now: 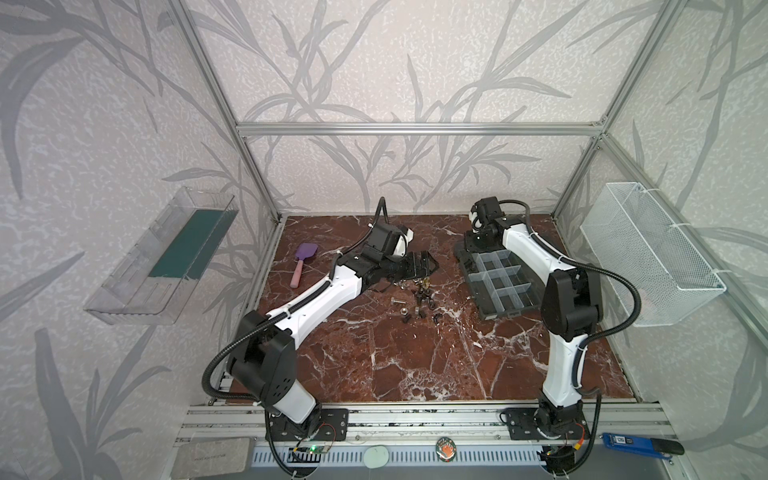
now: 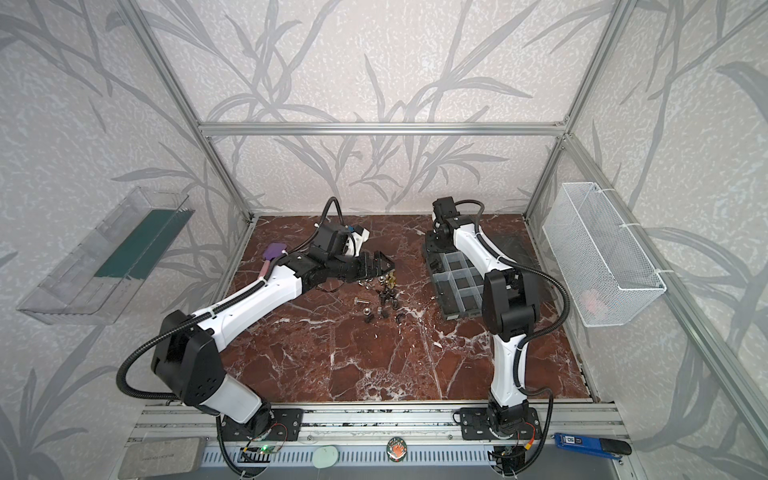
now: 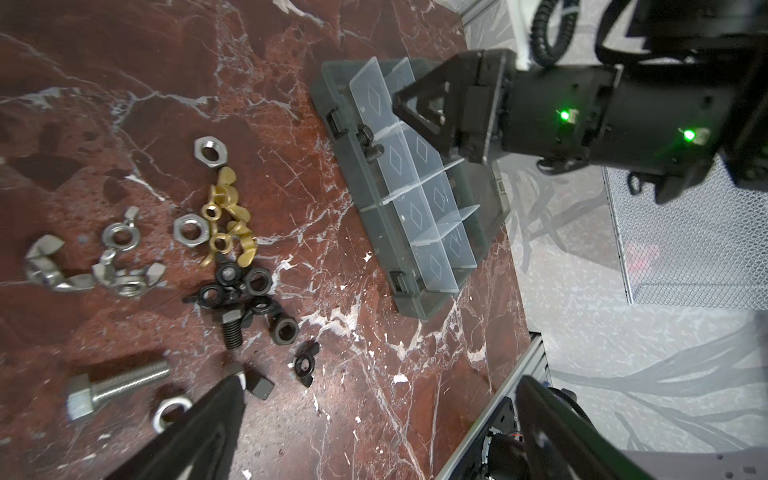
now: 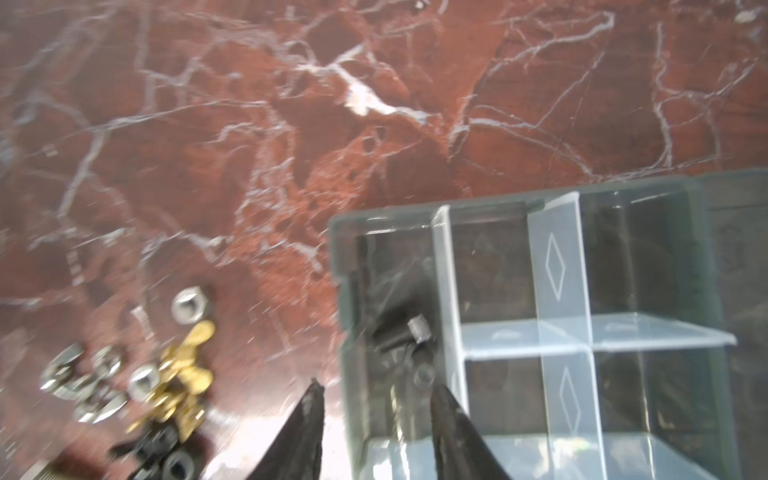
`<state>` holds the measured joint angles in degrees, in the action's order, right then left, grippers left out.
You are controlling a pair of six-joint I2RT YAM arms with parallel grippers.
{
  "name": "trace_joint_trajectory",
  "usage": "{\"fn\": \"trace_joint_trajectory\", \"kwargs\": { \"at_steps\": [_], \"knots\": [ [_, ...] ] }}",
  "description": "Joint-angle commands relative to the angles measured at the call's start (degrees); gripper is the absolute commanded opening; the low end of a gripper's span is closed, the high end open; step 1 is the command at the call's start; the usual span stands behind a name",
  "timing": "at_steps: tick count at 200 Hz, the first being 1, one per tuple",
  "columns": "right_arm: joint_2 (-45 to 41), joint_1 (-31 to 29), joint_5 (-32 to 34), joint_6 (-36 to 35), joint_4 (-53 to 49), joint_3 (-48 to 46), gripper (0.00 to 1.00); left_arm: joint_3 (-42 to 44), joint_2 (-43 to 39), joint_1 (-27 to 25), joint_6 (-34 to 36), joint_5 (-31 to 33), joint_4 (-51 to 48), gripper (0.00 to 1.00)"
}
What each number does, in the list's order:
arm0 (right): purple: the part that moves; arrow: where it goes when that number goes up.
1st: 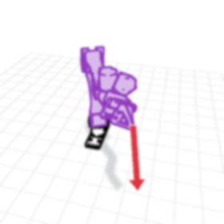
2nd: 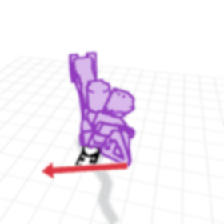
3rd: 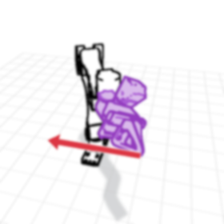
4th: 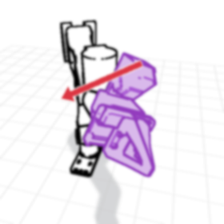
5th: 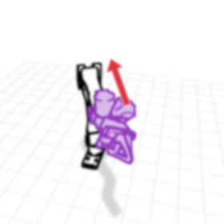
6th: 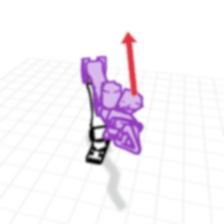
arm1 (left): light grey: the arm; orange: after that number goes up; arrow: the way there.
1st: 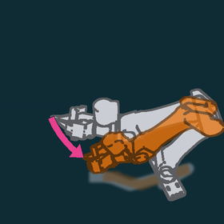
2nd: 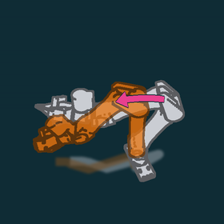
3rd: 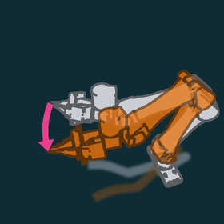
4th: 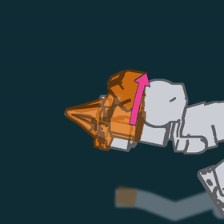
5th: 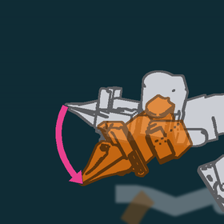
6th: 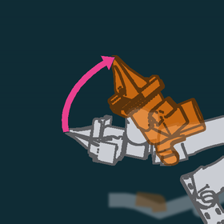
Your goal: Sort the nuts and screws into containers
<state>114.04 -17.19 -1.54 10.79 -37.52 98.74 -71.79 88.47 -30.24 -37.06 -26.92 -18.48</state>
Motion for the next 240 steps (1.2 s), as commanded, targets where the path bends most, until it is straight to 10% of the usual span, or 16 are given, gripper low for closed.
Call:
{"fn": "trace_joint_trajectory", "kwargs": {
  "at_steps": [1,110,240],
  "knots": [
    [-4.8,-4.2,0.1,-1.4,-0.6,-4.0,0.43,3.6,-4.2,2.5,0.3,0.5,-1.2,0.99],
    [-2.6,-22.7,-3.3,6.1,4.6,-12.3,0.44,22.2,-18.0,15.2,-6.8,-6.8,3.4,0.99],
    [8.1,-23.7,-1.8,8.2,6.4,-9.6,0.4,25.2,-17.5,15.6,-9.1,-8.7,6.9,0.99]
  ]
}}
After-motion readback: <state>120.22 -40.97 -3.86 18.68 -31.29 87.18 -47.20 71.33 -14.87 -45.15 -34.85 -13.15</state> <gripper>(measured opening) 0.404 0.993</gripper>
